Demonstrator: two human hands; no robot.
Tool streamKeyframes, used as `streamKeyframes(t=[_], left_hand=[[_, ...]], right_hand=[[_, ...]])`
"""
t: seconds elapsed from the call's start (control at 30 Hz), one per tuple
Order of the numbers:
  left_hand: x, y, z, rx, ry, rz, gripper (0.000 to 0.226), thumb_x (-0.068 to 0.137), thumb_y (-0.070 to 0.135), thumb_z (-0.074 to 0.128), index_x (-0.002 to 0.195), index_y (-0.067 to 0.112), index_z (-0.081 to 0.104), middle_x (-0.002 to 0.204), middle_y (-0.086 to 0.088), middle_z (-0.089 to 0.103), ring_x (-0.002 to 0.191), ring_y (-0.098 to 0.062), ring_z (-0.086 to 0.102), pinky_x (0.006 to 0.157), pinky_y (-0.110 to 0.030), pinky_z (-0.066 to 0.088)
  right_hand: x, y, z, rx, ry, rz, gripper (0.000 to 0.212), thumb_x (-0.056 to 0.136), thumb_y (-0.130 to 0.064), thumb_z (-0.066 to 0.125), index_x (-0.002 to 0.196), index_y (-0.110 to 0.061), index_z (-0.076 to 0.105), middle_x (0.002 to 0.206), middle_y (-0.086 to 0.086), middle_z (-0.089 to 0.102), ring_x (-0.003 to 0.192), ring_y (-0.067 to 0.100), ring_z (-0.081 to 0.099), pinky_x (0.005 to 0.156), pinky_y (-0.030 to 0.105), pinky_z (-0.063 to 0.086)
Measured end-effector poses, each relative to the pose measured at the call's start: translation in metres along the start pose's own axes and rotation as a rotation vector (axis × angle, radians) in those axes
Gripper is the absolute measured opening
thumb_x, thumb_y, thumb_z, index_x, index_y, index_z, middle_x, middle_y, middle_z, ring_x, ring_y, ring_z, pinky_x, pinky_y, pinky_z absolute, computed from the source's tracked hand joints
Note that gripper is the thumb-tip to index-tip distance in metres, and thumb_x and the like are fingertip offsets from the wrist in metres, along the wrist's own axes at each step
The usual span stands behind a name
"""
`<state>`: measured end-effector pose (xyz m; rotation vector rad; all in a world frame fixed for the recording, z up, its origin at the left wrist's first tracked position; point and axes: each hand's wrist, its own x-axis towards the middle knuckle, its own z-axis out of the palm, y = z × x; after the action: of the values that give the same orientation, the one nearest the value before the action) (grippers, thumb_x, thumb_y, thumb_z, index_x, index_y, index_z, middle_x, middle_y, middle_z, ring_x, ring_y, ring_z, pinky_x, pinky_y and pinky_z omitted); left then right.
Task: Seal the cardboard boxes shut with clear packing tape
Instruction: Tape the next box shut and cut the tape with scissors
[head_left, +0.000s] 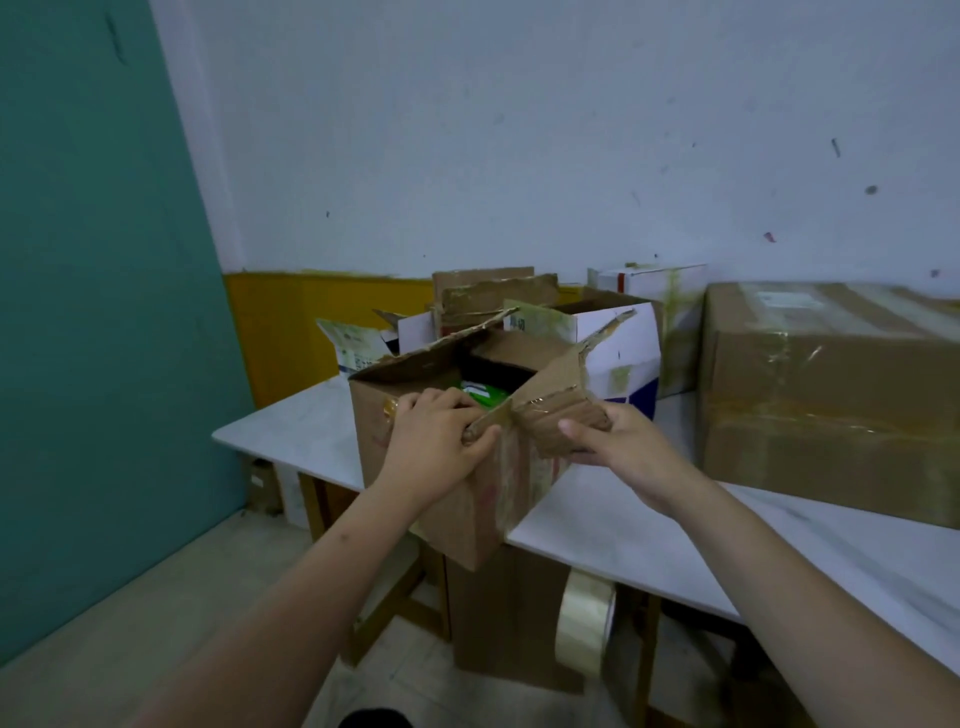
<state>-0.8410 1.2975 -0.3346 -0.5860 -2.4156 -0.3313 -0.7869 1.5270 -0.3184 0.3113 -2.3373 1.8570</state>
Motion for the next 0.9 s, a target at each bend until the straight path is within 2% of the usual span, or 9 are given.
streamKeyframes(t=[0.17, 0.27, 0.37, 0.43, 0.57, 0.67, 0.77, 0.83, 0.9], left_hand=[[0.0, 0.008, -0.006, 0.015, -0.048, -0.008, 0.041, 0.098, 0.057, 0.048, 0.129, 0.036, 0.065, 0.128, 0.01, 0.059, 0.119, -0.017, 0.048, 0.1, -0.039, 0.027], [-0.004, 0.012, -0.009, 0.047, -0.093, 0.028, 0.06, 0.09, 0.062, 0.057, 0.143, 0.036, 0.05, 0.135, 0.006, 0.054, 0.124, -0.019, 0.046, 0.103, -0.041, 0.029], [-0.005, 0.027, -0.01, 0.041, -0.076, -0.002, 0.059, 0.089, 0.063, 0.054, 0.135, 0.027, 0.054, 0.124, 0.001, 0.061, 0.117, -0.023, 0.053, 0.099, -0.042, 0.034], [-0.004, 0.038, -0.008, 0.033, -0.01, -0.034, 0.044, 0.096, 0.059, 0.046, 0.117, 0.024, 0.062, 0.107, -0.001, 0.066, 0.108, -0.025, 0.058, 0.096, -0.042, 0.034], [-0.002, 0.048, -0.002, -0.098, 0.077, -0.134, 0.036, 0.101, 0.055, 0.042, 0.085, 0.025, 0.054, 0.073, 0.009, 0.048, 0.092, -0.025, 0.058, 0.094, -0.041, 0.033], [0.0, 0.053, 0.006, -0.087, 0.124, -0.157, 0.049, 0.098, 0.065, 0.04, 0.083, 0.023, 0.06, 0.075, 0.005, 0.056, 0.087, -0.02, 0.054, 0.096, -0.042, 0.035], [0.001, 0.061, 0.012, -0.168, 0.215, -0.197, 0.052, 0.104, 0.047, 0.039, 0.058, 0.022, 0.038, 0.059, 0.013, 0.038, 0.075, -0.021, 0.049, 0.094, -0.041, 0.034], [0.002, 0.065, 0.016, -0.192, 0.246, -0.227, 0.054, 0.104, 0.035, 0.04, 0.052, 0.023, 0.032, 0.057, 0.012, 0.035, 0.075, -0.023, 0.051, 0.095, -0.04, 0.032], [0.003, 0.071, 0.018, -0.179, 0.251, -0.228, 0.054, 0.103, 0.032, 0.039, 0.051, 0.023, 0.03, 0.057, 0.01, 0.034, 0.078, -0.025, 0.053, 0.097, -0.039, 0.031]], right_hand=[[-0.003, -0.011, 0.001, 0.118, -0.061, 0.043, 0.024, 0.095, -0.027, 0.063, 0.112, -0.011, 0.069, 0.108, 0.008, 0.075, 0.1, 0.019, 0.072, 0.091, 0.037, 0.058], [-0.005, -0.03, 0.011, 0.174, -0.142, 0.048, 0.036, 0.094, -0.035, 0.062, 0.119, -0.009, 0.065, 0.113, 0.008, 0.074, 0.103, 0.021, 0.071, 0.092, 0.039, 0.057], [-0.01, -0.032, 0.016, 0.047, -0.204, -0.002, 0.057, 0.089, -0.057, 0.057, 0.128, -0.015, 0.063, 0.119, 0.001, 0.071, 0.106, 0.016, 0.07, 0.09, 0.037, 0.058], [-0.015, -0.017, 0.014, -0.102, 0.003, -0.027, 0.061, 0.086, -0.069, 0.054, 0.111, -0.017, 0.072, 0.103, -0.002, 0.075, 0.094, 0.009, 0.072, 0.085, 0.035, 0.06], [-0.04, 0.059, -0.007, -0.168, 0.5, 0.16, 0.046, 0.101, -0.039, 0.051, 0.071, -0.009, 0.07, 0.062, 0.004, 0.071, 0.059, 0.016, 0.07, 0.073, 0.041, 0.061], [-0.07, 0.113, -0.004, -0.279, 0.504, 0.39, 0.052, 0.097, -0.042, 0.044, 0.065, -0.01, 0.07, 0.059, 0.002, 0.071, 0.067, 0.023, 0.071, 0.08, 0.046, 0.058], [-0.085, 0.118, 0.017, -0.462, 0.541, 0.443, 0.054, 0.098, -0.049, 0.041, 0.072, -0.01, 0.069, 0.07, 0.005, 0.069, 0.075, 0.025, 0.065, 0.074, 0.035, 0.053], [-0.088, 0.111, 0.032, -0.478, 0.581, 0.499, 0.055, 0.1, -0.049, 0.041, 0.07, -0.008, 0.063, 0.068, 0.004, 0.059, 0.068, 0.025, 0.055, 0.064, 0.032, 0.041], [-0.087, 0.117, 0.046, -0.41, 0.602, 0.569, 0.052, 0.1, -0.048, 0.045, 0.084, -0.004, 0.067, 0.08, 0.008, 0.062, 0.073, 0.023, 0.053, 0.068, 0.029, 0.035]])
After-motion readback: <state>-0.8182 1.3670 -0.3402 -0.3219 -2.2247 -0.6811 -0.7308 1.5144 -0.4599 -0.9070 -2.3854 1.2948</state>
